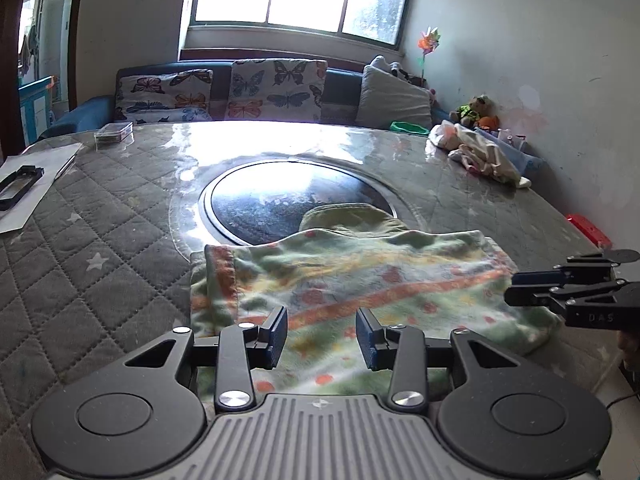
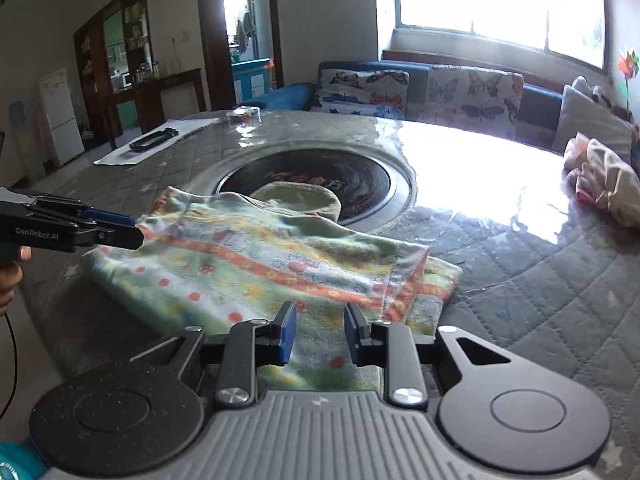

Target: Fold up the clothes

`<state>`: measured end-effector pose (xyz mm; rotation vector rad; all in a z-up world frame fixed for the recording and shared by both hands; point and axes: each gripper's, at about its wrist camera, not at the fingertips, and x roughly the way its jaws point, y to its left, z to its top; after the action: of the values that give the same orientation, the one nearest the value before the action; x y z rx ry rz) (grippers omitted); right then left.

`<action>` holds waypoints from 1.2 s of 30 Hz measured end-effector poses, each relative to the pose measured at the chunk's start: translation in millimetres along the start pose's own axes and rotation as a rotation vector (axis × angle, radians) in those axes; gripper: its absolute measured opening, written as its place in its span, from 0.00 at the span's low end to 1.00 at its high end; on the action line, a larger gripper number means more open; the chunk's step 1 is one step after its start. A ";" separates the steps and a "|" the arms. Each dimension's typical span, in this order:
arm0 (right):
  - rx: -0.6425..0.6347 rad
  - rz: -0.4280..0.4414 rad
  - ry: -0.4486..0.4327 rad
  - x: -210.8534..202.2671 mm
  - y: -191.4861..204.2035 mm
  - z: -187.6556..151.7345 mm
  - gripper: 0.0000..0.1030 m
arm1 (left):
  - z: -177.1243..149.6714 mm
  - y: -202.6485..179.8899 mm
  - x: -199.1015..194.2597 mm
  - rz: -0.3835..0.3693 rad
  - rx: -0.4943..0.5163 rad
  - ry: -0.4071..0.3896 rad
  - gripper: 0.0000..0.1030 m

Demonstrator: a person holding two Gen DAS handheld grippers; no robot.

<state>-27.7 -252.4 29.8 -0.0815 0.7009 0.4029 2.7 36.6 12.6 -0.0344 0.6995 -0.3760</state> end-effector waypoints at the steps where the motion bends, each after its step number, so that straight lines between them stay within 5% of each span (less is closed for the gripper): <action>1: 0.003 -0.006 0.009 2.6 -1.7 -1.4 0.24 | 0.1 4.1 4.7 0.008 -0.011 0.011 0.40; 10: 0.019 -0.035 0.025 -1.1 -16.6 3.6 0.23 | 14.3 23.5 10.4 0.035 -0.030 0.009 0.40; 25: 0.089 -0.066 0.009 55.6 -41.2 35.6 0.23 | 36.1 33.2 50.0 0.055 -0.030 0.039 0.40; 36: 0.084 -0.049 -0.038 26.2 -31.7 32.0 0.26 | 38.7 17.3 32.0 0.096 -0.029 0.031 0.49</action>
<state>22.2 -266.3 35.5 -0.0118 0.6760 0.3267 55.3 37.9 19.7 -0.0221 0.7348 -0.2751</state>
